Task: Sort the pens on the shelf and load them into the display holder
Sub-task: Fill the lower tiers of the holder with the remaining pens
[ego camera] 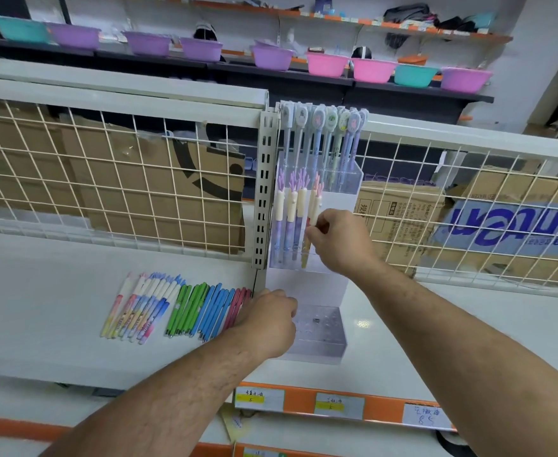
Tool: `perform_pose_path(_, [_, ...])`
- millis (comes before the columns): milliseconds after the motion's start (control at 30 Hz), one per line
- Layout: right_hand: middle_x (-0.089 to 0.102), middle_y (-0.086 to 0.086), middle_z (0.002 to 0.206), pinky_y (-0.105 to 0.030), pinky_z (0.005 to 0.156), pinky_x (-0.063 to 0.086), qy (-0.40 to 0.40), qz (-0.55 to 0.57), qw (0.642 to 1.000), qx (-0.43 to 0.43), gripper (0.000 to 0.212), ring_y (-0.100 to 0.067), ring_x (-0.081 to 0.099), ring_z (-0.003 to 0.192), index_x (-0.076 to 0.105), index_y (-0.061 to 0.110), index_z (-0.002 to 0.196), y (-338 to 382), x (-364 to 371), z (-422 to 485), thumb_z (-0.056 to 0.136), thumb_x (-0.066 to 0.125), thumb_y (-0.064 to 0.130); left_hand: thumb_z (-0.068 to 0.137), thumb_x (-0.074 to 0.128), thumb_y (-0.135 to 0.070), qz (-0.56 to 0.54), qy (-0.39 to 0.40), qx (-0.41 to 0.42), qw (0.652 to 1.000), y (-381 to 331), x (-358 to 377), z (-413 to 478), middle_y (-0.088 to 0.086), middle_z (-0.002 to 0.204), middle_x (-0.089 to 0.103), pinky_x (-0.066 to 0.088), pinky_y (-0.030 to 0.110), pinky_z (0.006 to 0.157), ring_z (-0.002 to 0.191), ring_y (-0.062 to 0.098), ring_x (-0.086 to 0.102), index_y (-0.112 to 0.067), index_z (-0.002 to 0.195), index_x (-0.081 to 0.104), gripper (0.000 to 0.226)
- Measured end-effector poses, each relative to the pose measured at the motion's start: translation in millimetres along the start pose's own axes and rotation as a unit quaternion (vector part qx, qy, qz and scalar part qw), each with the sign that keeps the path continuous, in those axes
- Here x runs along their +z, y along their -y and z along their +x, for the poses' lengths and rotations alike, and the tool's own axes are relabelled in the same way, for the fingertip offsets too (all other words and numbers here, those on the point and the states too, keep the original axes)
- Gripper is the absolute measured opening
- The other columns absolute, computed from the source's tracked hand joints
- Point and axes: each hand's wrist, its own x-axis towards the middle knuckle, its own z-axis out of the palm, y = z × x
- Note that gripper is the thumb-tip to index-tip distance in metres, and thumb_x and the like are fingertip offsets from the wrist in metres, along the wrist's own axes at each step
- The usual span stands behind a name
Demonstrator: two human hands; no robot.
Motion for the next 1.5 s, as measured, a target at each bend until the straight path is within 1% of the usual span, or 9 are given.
perform_pose_path(333, [0.068, 0.000, 0.067, -0.037, 0.063, 0.058, -0.006, 0.004, 1.000, 0.010, 0.021, -0.021, 0.068, 0.070, 0.064, 0.015, 0.078, -3, 1, 1, 0.093, 0.064, 0.029, 0.093, 0.055, -0.019, 0.000, -0.005, 0.003, 1.000, 1, 3, 1, -0.003, 0.111, 0.057, 0.046, 0.030, 0.082, 0.106, 0.018, 0.048, -0.021, 0.111, 0.065, 0.021])
perform_pose_path(633, [0.062, 0.009, 0.065, -0.025, 0.051, 0.043, -0.013, 0.004, 1.000, 0.015, 0.024, -0.011, 0.061, 0.061, 0.059, 0.024, 0.071, -8, 7, 1, 0.092, 0.068, 0.034, 0.093, 0.055, -0.019, 0.004, -0.005, 0.004, 1.000, 1, 5, 1, -0.002, 0.111, 0.057, 0.048, 0.033, 0.084, 0.106, 0.018, 0.047, -0.021, 0.110, 0.064, 0.020])
perform_pose_path(800, [0.065, 0.010, 0.073, -0.029, 0.060, 0.054, -0.014, -0.001, 1.000, 0.012, 0.019, -0.010, 0.063, 0.068, 0.066, 0.021, 0.085, -14, 9, -5, 0.089, 0.069, 0.040, 0.092, 0.055, -0.018, 0.004, -0.009, 0.003, 1.000, 0, 6, 1, -0.002, 0.112, 0.057, 0.047, 0.030, 0.083, 0.107, 0.018, 0.048, -0.020, 0.111, 0.064, 0.022])
perform_pose_path(900, [0.063, 0.013, 0.074, -0.031, 0.066, 0.054, -0.009, 0.009, 1.000, 0.003, 0.019, -0.012, 0.063, 0.073, 0.065, 0.022, 0.088, -19, 10, -14, 0.089, 0.069, 0.040, 0.093, 0.054, -0.022, -0.008, -0.019, -0.002, 1.000, 0, 6, 0, -0.003, 0.113, 0.058, 0.043, 0.027, 0.082, 0.109, 0.017, 0.048, -0.021, 0.114, 0.065, 0.024])
perform_pose_path(1000, [0.063, 0.012, 0.077, -0.034, 0.070, 0.055, -0.017, 0.000, 1.000, -0.024, 0.015, -0.015, 0.062, 0.077, 0.064, 0.022, 0.092, -24, 13, -28, 0.090, 0.068, 0.037, 0.093, 0.054, -0.028, -0.030, -0.022, -0.019, 0.999, 0, 3, -3, -0.002, 0.117, 0.060, 0.047, 0.029, 0.087, 0.111, 0.018, 0.052, -0.021, 0.120, 0.064, 0.030])
perform_pose_path(1067, [0.066, 0.009, 0.086, -0.035, 0.072, 0.055, -0.020, -0.006, 0.999, -0.043, 0.015, -0.017, 0.062, 0.081, 0.066, 0.020, 0.097, -28, 17, -39, 0.091, 0.065, 0.035, 0.093, 0.055, -0.030, -0.044, -0.035, -0.039, 0.998, -1, 1, -7, -0.002, 0.118, 0.060, 0.048, 0.030, 0.087, 0.110, 0.018, 0.054, -0.022, 0.122, 0.063, 0.032])
perform_pose_path(1200, [0.069, 0.007, 0.095, -0.035, 0.072, 0.055, 0.018, -0.023, 0.997, -0.067, 0.017, -0.018, 0.064, 0.085, 0.065, 0.022, 0.101, -38, 29, -58, 0.091, 0.063, 0.034, 0.094, 0.055, -0.032, -0.043, -0.066, -0.068, 0.995, -2, -1, -18, -0.002, 0.122, 0.059, 0.044, 0.030, 0.087, 0.114, 0.019, 0.049, -0.022, 0.122, 0.062, 0.030])
perform_pose_path(1367, [0.069, 0.005, 0.103, -0.030, 0.071, 0.051, 0.055, -0.030, 0.995, -0.073, 0.021, -0.017, 0.063, 0.087, 0.066, 0.022, 0.108, -48, 48, -77, 0.092, 0.064, 0.037, 0.093, 0.057, -0.033, -0.039, -0.060, -0.098, 0.993, 4, -3, -37, -0.003, 0.125, 0.055, 0.045, 0.034, 0.095, 0.117, 0.018, 0.047, -0.024, 0.124, 0.059, 0.032])
perform_pose_path(1500, [0.069, 0.005, 0.106, -0.028, 0.070, 0.047, 0.068, -0.039, 0.994, -0.073, 0.023, -0.015, 0.061, 0.087, 0.065, 0.023, 0.110, -42, 60, -85, 0.093, 0.064, 0.038, 0.093, 0.055, -0.033, -0.040, -0.062, -0.108, 0.991, 13, -8, -49, -0.004, 0.119, 0.056, 0.047, 0.036, 0.092, 0.114, 0.018, 0.049, -0.023, 0.120, 0.061, 0.029])
